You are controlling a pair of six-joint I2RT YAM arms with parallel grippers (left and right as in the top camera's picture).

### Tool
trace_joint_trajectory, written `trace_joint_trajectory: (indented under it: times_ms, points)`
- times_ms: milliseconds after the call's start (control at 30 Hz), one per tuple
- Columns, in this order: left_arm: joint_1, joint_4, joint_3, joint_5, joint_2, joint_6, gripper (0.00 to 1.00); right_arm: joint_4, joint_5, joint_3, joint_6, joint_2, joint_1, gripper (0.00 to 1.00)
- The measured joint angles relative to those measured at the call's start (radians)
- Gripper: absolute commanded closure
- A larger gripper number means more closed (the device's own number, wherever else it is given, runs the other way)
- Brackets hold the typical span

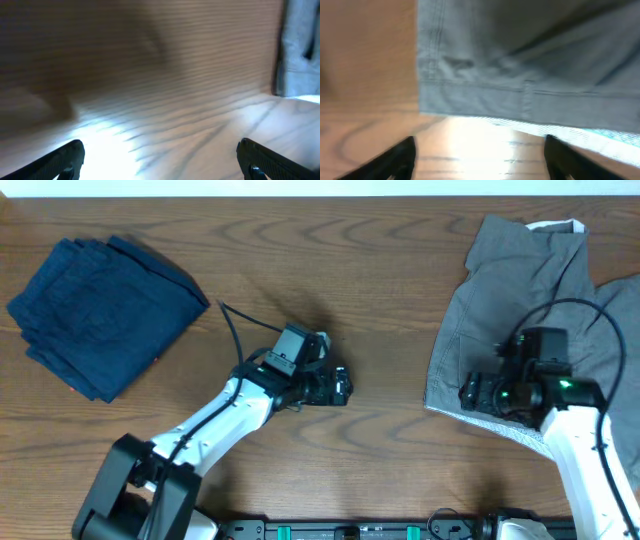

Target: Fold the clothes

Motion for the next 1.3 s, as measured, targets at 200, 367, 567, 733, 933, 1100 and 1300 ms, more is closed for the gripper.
trace_joint_trajectory:
  times_ms: [200, 367, 567, 733, 933, 1100, 1300]
  points:
    - [0.096, -0.104, 0.000, -0.100, -0.103, 0.000, 0.02, 0.023, 0.053, 0.000, 0.027, 0.098, 0.064, 0.55]
    - [0.185, -0.142, 0.000, -0.134, -0.205, 0.000, 0.02, 0.078, 0.080, 0.000, 0.046, 0.200, 0.093, 0.65]
    - [0.235, -0.182, 0.000, -0.145, -0.259, 0.000, 0.02, 0.169, 0.087, 0.000, 0.070, 0.326, 0.153, 0.64]
    - [0.238, -0.204, 0.000, -0.145, -0.261, 0.000, 0.02, 0.251, 0.100, 0.006, 0.086, 0.386, 0.220, 0.62]
    - [0.238, -0.208, 0.000, -0.145, -0.260, 0.000, 0.02, 0.449, 0.024, 0.019, 0.090, 0.428, 0.310, 0.60]
    - [0.238, -0.206, 0.000, -0.145, -0.261, 0.000, 0.02, 0.587, -0.082, 0.020, 0.095, 0.461, 0.399, 0.57]
    - [0.238, -0.188, 0.000, -0.145, -0.261, 0.000, 0.02, 0.584, -0.145, 0.023, 0.097, 0.468, 0.470, 0.46]
